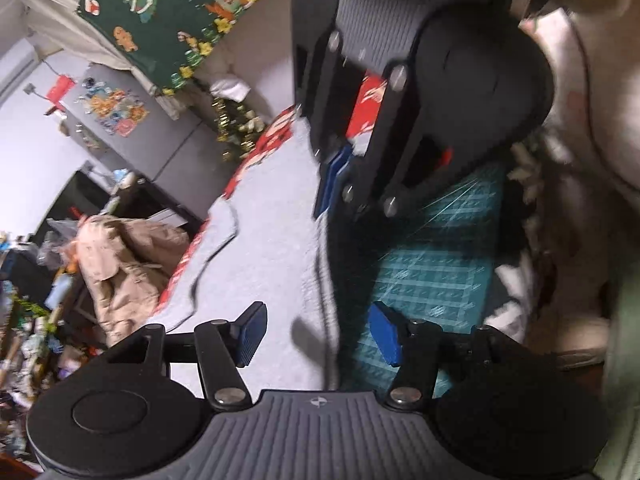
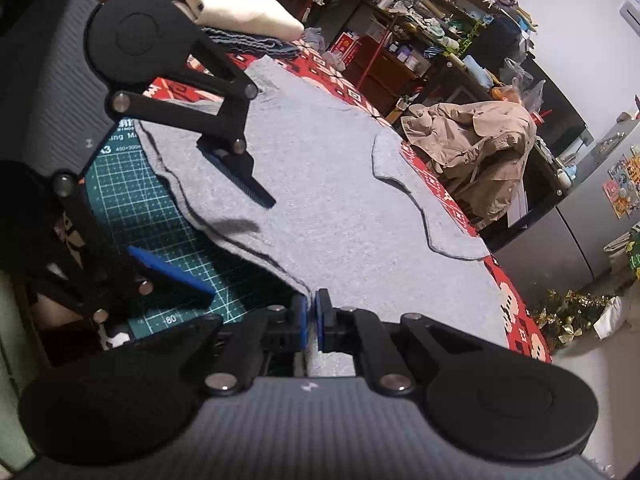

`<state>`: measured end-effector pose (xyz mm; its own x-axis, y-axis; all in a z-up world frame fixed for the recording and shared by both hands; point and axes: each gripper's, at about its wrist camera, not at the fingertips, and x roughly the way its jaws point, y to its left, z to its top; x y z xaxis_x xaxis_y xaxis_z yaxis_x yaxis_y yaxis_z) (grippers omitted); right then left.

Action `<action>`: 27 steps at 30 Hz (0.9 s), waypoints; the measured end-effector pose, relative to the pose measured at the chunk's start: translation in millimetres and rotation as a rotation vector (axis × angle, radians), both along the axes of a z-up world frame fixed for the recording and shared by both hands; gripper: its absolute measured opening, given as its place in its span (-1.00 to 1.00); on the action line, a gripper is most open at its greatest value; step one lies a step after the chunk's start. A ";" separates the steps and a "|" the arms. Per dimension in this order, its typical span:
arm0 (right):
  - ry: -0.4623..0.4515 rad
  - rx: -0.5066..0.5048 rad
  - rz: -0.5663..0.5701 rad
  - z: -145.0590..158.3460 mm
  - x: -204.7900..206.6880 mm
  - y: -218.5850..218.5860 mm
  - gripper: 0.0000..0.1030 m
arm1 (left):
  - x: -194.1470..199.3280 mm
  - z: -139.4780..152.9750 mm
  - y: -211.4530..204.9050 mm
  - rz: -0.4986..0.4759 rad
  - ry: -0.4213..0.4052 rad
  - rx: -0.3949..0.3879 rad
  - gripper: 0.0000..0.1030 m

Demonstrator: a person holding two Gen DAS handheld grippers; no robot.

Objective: Fold clothes

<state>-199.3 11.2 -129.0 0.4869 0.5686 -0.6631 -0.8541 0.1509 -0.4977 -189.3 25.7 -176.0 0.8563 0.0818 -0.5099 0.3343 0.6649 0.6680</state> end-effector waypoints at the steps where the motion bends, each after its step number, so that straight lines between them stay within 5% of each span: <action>1: 0.006 0.008 -0.006 2.2 0.2 -0.5 -0.91 | 1.2 -1.3 1.3 0.018 -0.010 0.017 0.10; 12: 0.056 0.061 -0.052 16.5 -0.2 -8.1 -0.91 | 7.5 -14.4 -7.2 0.101 -0.151 0.117 0.13; 20: 0.064 0.070 -0.058 14.8 5.5 -6.6 -0.91 | -6.1 -14.6 29.6 0.149 -0.135 0.251 0.13; 27: 0.066 0.063 -0.056 9.5 9.6 -1.2 -0.90 | -17.0 -12.1 54.0 0.197 -0.100 0.288 0.03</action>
